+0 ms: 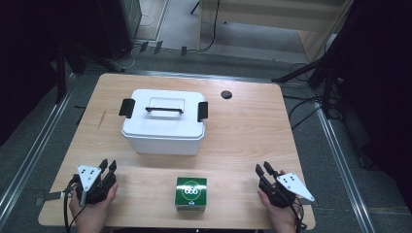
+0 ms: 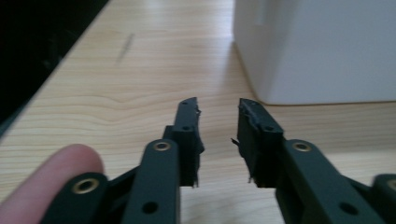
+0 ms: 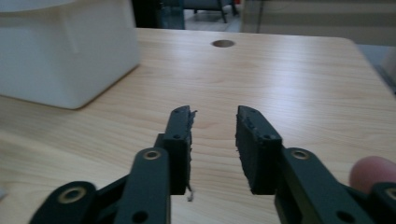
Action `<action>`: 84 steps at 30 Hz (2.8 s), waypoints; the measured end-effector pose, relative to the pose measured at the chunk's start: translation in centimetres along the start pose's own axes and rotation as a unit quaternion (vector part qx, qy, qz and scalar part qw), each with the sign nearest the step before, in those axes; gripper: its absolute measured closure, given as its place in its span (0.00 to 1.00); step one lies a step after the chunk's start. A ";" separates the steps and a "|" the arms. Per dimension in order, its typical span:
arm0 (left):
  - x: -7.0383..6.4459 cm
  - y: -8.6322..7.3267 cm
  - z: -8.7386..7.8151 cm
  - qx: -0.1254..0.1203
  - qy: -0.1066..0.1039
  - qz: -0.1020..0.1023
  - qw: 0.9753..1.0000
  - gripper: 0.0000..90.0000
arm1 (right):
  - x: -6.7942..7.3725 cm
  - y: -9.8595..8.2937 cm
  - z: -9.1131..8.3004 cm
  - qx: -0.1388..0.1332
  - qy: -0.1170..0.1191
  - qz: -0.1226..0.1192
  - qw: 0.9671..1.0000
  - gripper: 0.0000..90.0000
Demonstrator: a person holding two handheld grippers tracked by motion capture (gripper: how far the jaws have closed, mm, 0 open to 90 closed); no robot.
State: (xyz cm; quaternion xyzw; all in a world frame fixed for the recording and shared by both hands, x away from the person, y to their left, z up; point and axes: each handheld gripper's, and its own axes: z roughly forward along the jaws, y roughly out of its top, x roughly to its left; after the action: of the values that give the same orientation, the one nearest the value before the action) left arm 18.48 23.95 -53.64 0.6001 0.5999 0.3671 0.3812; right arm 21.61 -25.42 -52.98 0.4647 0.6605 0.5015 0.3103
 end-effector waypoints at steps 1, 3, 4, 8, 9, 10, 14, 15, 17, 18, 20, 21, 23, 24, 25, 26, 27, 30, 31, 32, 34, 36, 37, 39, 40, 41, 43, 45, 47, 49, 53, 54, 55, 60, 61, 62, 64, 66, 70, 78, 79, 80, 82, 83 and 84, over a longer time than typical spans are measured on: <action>-0.1 0.2 0.3 0.001 -0.005 -0.007 1.000 0.84 | 0.6 0.1 0.2 0.000 0.009 -0.005 1.000 0.81; 0.0 1.1 1.0 0.002 -0.019 -0.029 0.999 0.94 | 2.1 0.6 1.0 0.004 0.033 -0.015 0.999 0.90; 0.0 1.1 1.0 0.002 -0.019 -0.029 0.999 0.95 | 2.1 0.6 1.0 0.004 0.033 -0.015 0.999 0.90; 0.0 2.2 2.4 0.002 -0.022 -0.019 1.000 1.00 | 3.6 1.1 2.7 0.011 0.055 -0.020 0.998 0.96; 0.0 2.6 2.9 0.002 -0.026 -0.022 0.999 1.00 | 4.0 1.3 3.2 0.012 0.062 -0.022 0.998 0.97; 0.1 2.9 3.3 0.003 -0.029 -0.025 0.999 1.00 | 5.0 1.9 4.3 0.012 0.073 -0.032 0.997 0.98; 0.4 4.4 5.4 0.002 -0.046 -0.046 0.998 1.00 | 6.4 3.5 7.0 0.008 0.085 -0.035 0.996 0.99; 0.4 4.4 5.4 0.002 -0.046 -0.046 0.998 1.00 | 6.4 3.5 7.0 0.008 0.085 -0.035 0.996 0.99; 0.4 5.1 6.1 0.005 -0.046 -0.048 0.998 1.00 | 6.9 4.1 8.7 0.016 0.097 -0.029 0.995 0.99; 0.5 5.3 6.3 0.006 -0.045 -0.044 0.998 1.00 | 7.4 4.4 9.6 0.021 0.104 -0.028 0.994 0.99; 0.4 5.8 6.6 0.005 -0.051 -0.044 0.998 1.00 | 8.1 4.6 11.0 0.027 0.115 -0.031 0.993 0.99; 0.3 6.0 6.7 0.004 -0.055 -0.041 0.998 1.00 | 8.5 4.7 11.5 0.031 0.117 -0.028 0.992 0.99; -0.1 6.3 6.8 0.002 -0.067 -0.036 0.997 1.00 | 9.3 4.8 12.5 0.039 0.122 -0.031 0.991 0.99; -0.3 6.3 6.8 0.002 -0.061 -0.032 0.998 1.00 | 9.9 4.7 13.2 0.038 0.129 -0.029 0.990 1.00; -0.3 6.4 6.9 0.002 -0.063 -0.037 0.997 1.00 | 9.9 4.7 13.2 0.038 0.129 -0.029 0.990 1.00; -0.2 6.4 6.9 0.002 -0.068 -0.043 0.997 1.00 | 10.1 4.7 13.3 0.037 0.122 -0.025 0.991 1.00; -0.2 6.3 6.9 0.002 -0.069 -0.044 0.997 1.00 | 10.1 4.6 13.4 0.033 0.121 -0.019 0.992 1.00; -0.6 6.1 6.8 -0.001 -0.080 -0.041 0.996 1.00 | 9.8 4.4 13.5 0.037 0.136 -0.006 0.990 1.00; -0.8 6.0 6.8 -0.001 -0.080 -0.039 0.996 1.00 | 9.9 4.3 13.4 0.034 0.124 -0.021 0.992 1.00; -0.9 6.0 6.8 0.000 -0.089 -0.038 0.995 1.00 | 9.8 4.3 13.3 0.036 0.125 -0.023 0.991 1.00; -1.4 5.9 6.8 -0.001 -0.082 -0.033 0.996 1.00 | 9.7 4.4 13.2 0.036 0.132 -0.026 0.990 1.00; -1.5 6.0 6.9 -0.003 -0.077 -0.044 0.996 1.00 | 9.6 4.4 13.1 0.035 0.127 -0.031 0.991 1.00; -1.5 6.0 7.0 -0.003 -0.075 -0.050 0.996 1.00 | 9.5 4.4 13.0 0.033 0.125 -0.033 0.991 1.00; -1.4 6.0 7.1 -0.009 -0.068 -0.057 0.996 1.00 | 9.3 4.5 13.0 0.031 0.116 -0.029 0.992 1.00; -1.3 6.0 7.1 -0.010 -0.064 -0.056 0.996 1.00 | 9.1 4.5 13.0 0.032 0.109 -0.023 0.993 1.00; -1.0 5.9 7.3 -0.012 -0.062 -0.061 0.996 1.00 | 8.9 4.6 13.1 0.033 0.105 -0.022 0.994 1.00; -0.7 5.9 7.6 -0.006 -0.070 -0.069 0.995 1.00 | 8.6 4.6 13.3 0.032 0.099 -0.022 0.994 1.00; -0.9 5.8 8.0 0.000 -0.084 -0.062 0.995 1.00 | 8.7 4.5 13.6 0.032 0.102 -0.021 0.994 1.00; -1.3 5.5 8.2 0.006 -0.078 -0.048 0.996 1.00 | 9.0 4.1 14.1 0.036 0.100 -0.020 0.994 1.00; -1.2 5.2 8.3 0.009 -0.083 -0.053 0.995 1.00 | 9.0 3.9 14.2 0.040 0.097 -0.012 0.994 1.00; -1.6 5.0 8.4 0.008 -0.087 -0.042 0.995 1.00 | 8.8 3.5 14.7 0.043 0.103 -0.004 0.994 1.00; -1.6 5.0 8.4 0.008 -0.091 -0.041 0.995 1.00 | 8.8 3.5 14.6 0.046 0.101 -0.006 0.994 1.00; -1.6 5.0 8.4 0.008 -0.091 -0.041 0.995 1.00 | 8.8 3.5 14.6 0.046 0.101 -0.006 0.994 1.00; -2.1 4.9 8.4 0.007 -0.100 -0.034 0.994 1.00 | 8.3 3.6 14.5 0.046 0.096 -0.002 0.994 1.00; -2.3 4.9 8.4 0.006 -0.102 -0.034 0.994 1.00 | 8.2 3.5 14.5 0.046 0.095 -0.001 0.994 1.00; -2.4 4.9 8.3 0.008 -0.111 -0.033 0.993 1.00 | 8.0 3.5 14.5 0.046 0.094 -0.001 0.995 1.00; -3.0 4.8 8.1 0.006 -0.104 -0.023 0.994 1.00 | 8.1 3.4 14.3 0.045 0.095 -0.008 0.994 1.00; -3.3 4.7 8.0 0.007 -0.102 -0.020 0.995 1.00 | 7.9 3.3 14.1 0.046 0.094 -0.012 0.994 1.00; -3.5 4.4 7.9 0.008 -0.102 -0.022 0.995 1.00 | 7.6 3.1 13.8 0.047 0.094 -0.016 0.994 1.00; -1.3 2.7 6.5 0.011 -0.070 -0.029 0.997 0.64 | 5.0 2.9 12.1 0.030 0.088 -0.033 0.995 0.81; -0.9 2.4 6.2 0.013 -0.066 -0.024 0.997 0.59 | 4.6 3.0 11.8 0.027 0.080 -0.043 0.995 0.76; -0.6 2.2 5.9 0.015 -0.059 -0.019 0.998 0.52 | 4.2 3.1 11.6 0.024 0.075 -0.050 0.996 0.72; 0.1 1.9 5.3 0.022 -0.042 -0.022 0.999 0.36 | 3.3 3.3 11.0 0.023 0.074 -0.057 0.995 0.63; 0.3 1.9 5.1 0.023 -0.037 -0.021 0.999 0.30 | 2.7 3.5 10.7 0.022 0.069 -0.064 0.995 0.59; 0.5 1.9 4.8 0.021 -0.029 -0.019 0.999 0.25 | 2.4 3.6 10.5 0.021 0.069 -0.067 0.995 0.54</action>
State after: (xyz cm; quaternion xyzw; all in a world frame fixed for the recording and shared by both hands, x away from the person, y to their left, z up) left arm 23.67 24.40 -54.06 0.6068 0.6074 0.3294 0.3928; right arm 30.97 -19.01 -52.58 0.3895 0.7205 0.4967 0.2872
